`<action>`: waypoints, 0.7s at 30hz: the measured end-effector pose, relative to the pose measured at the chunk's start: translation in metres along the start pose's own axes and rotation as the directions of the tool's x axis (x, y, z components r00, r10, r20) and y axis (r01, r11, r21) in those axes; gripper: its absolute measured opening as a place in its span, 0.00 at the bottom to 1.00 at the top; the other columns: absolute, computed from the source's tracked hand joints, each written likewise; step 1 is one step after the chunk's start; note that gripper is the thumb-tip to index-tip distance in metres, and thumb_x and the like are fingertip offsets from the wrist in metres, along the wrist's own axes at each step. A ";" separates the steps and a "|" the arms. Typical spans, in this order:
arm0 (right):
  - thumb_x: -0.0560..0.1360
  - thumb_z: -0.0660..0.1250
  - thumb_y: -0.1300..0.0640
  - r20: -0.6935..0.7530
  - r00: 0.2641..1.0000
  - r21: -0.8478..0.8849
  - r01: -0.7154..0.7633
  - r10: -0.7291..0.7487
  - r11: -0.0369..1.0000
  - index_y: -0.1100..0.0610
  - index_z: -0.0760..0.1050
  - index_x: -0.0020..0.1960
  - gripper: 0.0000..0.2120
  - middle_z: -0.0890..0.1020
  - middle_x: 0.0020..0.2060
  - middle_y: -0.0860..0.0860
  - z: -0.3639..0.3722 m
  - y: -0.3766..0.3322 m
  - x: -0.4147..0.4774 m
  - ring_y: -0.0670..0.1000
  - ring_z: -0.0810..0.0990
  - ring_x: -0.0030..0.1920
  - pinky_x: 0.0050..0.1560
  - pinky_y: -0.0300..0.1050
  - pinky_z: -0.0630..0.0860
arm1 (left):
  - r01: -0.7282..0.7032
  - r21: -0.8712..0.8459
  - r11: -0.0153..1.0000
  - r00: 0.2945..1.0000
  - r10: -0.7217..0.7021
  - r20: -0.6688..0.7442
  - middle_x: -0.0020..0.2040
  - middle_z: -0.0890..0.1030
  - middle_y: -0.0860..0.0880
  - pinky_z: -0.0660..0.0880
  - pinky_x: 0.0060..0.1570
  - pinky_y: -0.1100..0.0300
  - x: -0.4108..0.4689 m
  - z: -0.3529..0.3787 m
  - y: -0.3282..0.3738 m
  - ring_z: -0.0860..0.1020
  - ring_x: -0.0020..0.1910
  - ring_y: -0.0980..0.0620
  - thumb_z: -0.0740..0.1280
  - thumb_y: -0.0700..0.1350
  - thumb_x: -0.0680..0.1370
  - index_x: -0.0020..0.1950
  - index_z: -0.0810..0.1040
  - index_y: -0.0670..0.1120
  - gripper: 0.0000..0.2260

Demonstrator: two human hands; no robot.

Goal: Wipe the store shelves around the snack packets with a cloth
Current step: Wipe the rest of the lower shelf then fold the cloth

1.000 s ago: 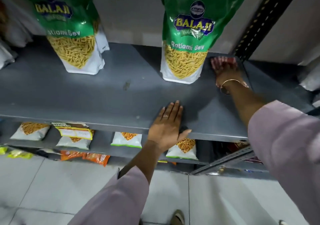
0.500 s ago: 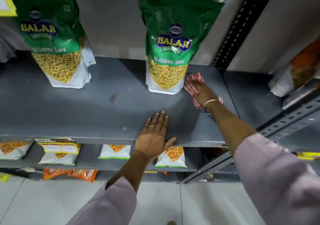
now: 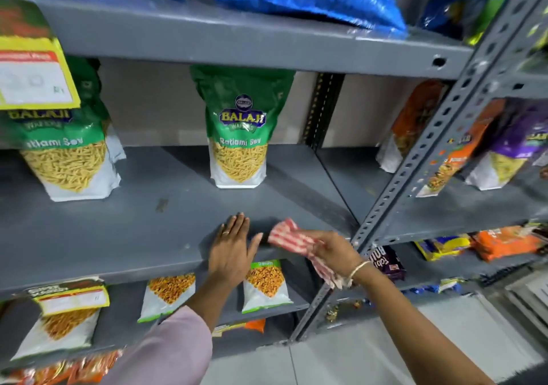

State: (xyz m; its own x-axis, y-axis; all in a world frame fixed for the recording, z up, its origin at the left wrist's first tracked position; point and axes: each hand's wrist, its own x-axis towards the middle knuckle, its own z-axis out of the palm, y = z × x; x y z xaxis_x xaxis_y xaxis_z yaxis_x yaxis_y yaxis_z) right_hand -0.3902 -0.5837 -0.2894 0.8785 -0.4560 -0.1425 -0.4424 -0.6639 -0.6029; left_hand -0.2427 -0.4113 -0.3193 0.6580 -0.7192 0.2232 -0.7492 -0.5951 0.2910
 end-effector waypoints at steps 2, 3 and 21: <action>0.76 0.62 0.64 -0.167 0.981 0.092 -0.085 0.100 0.992 0.53 0.75 0.67 0.20 0.81 0.62 0.54 -0.005 -0.017 0.013 0.55 0.79 0.63 0.65 0.47 0.74 | 0.049 -0.081 0.996 0.998 -0.053 -0.043 0.63 0.77 0.43 0.74 0.57 0.52 0.002 -0.006 0.005 0.77 0.61 0.44 0.39 0.62 0.80 0.64 0.76 0.40 0.36; 0.77 0.61 0.64 -0.211 0.970 0.106 -0.097 0.118 0.990 0.53 0.74 0.68 0.21 0.81 0.62 0.54 -0.003 -0.026 0.021 0.54 0.79 0.62 0.62 0.45 0.74 | 0.094 -0.098 0.991 0.995 -0.096 -0.019 0.67 0.74 0.45 0.72 0.59 0.54 0.003 -0.009 0.009 0.75 0.63 0.45 0.44 0.60 0.81 0.68 0.72 0.42 0.30; 0.68 0.72 0.72 0.073 0.954 0.486 -0.288 0.290 0.825 0.79 0.73 0.37 0.10 0.73 0.30 0.53 -0.007 -0.084 0.049 0.50 0.70 0.31 0.40 0.43 0.69 | 0.671 -0.732 0.116 0.691 -0.456 0.561 0.35 0.80 0.47 0.74 0.28 0.62 0.009 -0.048 0.050 0.78 0.32 0.52 0.69 0.36 0.75 0.47 0.78 0.38 0.02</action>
State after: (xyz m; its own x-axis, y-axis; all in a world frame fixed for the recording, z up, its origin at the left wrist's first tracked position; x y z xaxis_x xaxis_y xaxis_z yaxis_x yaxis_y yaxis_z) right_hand -0.3109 -0.5545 -0.2405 0.7232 -0.5842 -0.3684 -0.5303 -0.1281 -0.8381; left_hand -0.2705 -0.4307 -0.2581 0.7532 -0.4269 -0.5005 0.4105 -0.2895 0.8647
